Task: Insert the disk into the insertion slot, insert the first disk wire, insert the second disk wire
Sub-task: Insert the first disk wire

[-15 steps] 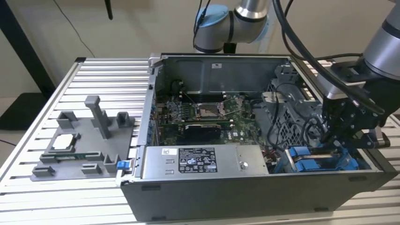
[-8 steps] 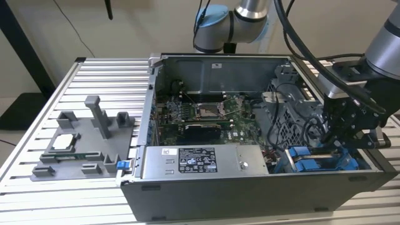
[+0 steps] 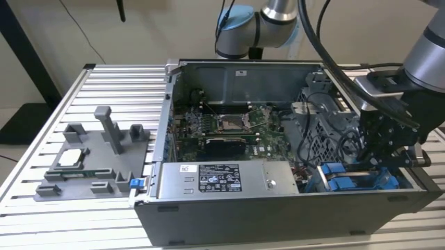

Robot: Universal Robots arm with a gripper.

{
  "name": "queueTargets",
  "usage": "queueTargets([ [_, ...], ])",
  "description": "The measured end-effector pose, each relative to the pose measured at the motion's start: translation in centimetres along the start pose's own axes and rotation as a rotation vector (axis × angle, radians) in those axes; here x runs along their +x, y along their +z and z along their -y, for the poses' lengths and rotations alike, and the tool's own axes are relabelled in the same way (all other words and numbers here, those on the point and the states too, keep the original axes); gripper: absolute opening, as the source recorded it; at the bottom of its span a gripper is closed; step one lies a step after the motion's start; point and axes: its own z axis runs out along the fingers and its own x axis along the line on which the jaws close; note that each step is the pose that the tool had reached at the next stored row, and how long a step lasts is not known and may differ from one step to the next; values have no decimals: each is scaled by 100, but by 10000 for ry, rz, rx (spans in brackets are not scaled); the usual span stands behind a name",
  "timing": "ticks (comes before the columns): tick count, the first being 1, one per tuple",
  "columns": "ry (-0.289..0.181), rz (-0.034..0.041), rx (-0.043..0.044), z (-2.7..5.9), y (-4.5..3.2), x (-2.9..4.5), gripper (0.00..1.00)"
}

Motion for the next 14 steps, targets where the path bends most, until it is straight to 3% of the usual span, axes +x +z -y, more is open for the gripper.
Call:
queueTargets([
  [2, 10, 23, -2, -1, 14, 0, 0],
  [3, 11, 22, 0, -1, 12, 1, 100],
  [14, 14, 21, -14, 6, -210, -8, 100],
])
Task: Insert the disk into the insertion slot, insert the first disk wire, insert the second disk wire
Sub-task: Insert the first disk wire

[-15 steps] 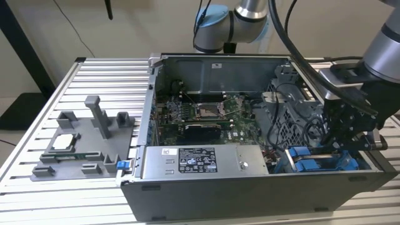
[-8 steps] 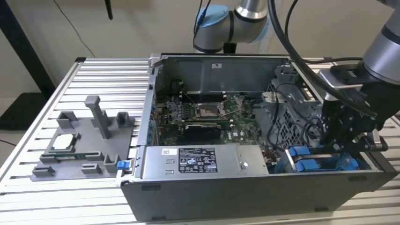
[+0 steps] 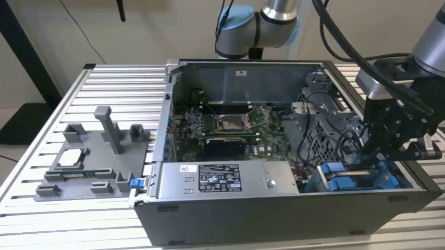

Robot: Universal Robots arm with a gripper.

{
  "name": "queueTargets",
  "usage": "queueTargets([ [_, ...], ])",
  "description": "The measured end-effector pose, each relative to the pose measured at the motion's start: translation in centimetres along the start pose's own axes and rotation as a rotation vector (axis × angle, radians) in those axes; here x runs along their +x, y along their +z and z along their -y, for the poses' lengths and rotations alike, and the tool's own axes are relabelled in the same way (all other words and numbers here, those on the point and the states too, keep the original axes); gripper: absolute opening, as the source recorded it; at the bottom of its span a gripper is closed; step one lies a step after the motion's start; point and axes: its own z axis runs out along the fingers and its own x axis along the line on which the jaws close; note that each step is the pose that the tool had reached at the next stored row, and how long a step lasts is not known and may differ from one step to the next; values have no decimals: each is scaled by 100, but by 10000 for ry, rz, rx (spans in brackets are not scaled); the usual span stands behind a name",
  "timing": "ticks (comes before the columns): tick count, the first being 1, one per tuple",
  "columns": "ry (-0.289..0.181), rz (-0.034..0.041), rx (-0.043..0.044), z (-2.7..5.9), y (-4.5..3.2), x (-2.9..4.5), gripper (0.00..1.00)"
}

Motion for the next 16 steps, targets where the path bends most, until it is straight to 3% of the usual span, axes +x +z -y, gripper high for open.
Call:
queueTargets([
  [9, 13, 58, -1, -6, -178, -6, 100],
  [16, 13, 59, -1, -7, -190, -21, 100],
])
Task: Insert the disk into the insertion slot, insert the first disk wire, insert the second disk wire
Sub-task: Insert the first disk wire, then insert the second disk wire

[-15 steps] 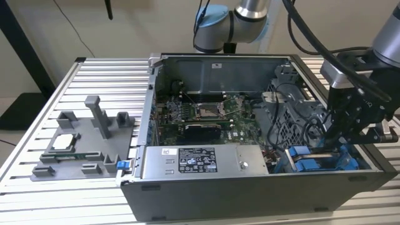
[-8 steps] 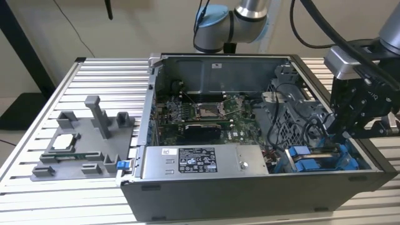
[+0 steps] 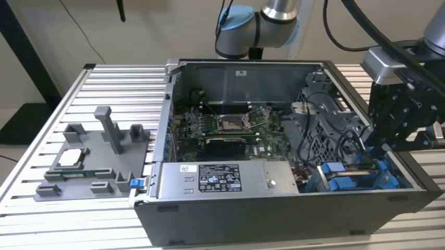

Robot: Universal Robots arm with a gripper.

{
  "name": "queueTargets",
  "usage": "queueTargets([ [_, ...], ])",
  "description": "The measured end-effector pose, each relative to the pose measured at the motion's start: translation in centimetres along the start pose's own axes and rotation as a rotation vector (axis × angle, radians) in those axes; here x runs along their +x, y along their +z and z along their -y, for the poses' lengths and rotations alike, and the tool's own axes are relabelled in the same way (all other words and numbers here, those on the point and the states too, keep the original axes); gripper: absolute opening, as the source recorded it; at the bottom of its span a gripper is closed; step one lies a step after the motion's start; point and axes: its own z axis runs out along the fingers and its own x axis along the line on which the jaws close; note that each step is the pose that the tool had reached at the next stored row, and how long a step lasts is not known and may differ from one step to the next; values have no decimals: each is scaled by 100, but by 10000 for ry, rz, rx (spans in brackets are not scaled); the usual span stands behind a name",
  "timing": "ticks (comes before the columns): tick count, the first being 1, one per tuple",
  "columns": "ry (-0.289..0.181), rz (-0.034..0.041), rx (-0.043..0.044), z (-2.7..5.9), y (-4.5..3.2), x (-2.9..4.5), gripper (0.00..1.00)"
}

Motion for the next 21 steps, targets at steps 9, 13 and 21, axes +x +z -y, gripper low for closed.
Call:
queueTargets([
  [9, 0, -7, 0, -4, -21, -166, 100],
  [13, 0, -6, 0, -6, -23, -233, 100],
  [21, -8, 3, -1, 91, -20, -257, 100],
])
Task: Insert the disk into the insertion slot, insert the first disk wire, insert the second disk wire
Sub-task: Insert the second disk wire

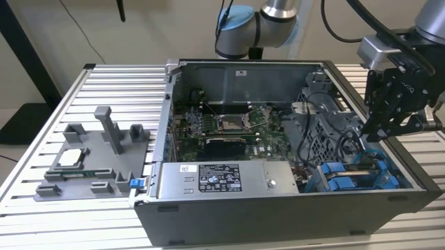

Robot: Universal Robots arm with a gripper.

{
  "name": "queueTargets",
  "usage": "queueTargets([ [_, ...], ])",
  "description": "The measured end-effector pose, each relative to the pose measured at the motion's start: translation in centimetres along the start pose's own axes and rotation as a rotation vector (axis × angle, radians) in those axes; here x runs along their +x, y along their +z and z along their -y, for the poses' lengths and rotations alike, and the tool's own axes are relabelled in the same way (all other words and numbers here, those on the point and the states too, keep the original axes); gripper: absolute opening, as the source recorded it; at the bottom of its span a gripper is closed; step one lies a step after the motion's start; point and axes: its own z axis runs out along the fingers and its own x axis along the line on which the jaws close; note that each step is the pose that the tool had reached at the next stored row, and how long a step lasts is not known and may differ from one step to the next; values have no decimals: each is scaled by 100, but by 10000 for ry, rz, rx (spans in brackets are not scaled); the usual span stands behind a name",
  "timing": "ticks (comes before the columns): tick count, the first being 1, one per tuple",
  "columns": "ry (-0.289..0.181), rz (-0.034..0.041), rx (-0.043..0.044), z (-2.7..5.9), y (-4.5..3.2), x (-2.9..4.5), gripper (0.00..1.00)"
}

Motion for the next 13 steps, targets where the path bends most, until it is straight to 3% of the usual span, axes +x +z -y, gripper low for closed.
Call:
queueTargets([
  [8, 2, 0, -39, 142, 1, -4, 100],
  [13, 3, 1, -45, 167, 2, -5, 100],
])
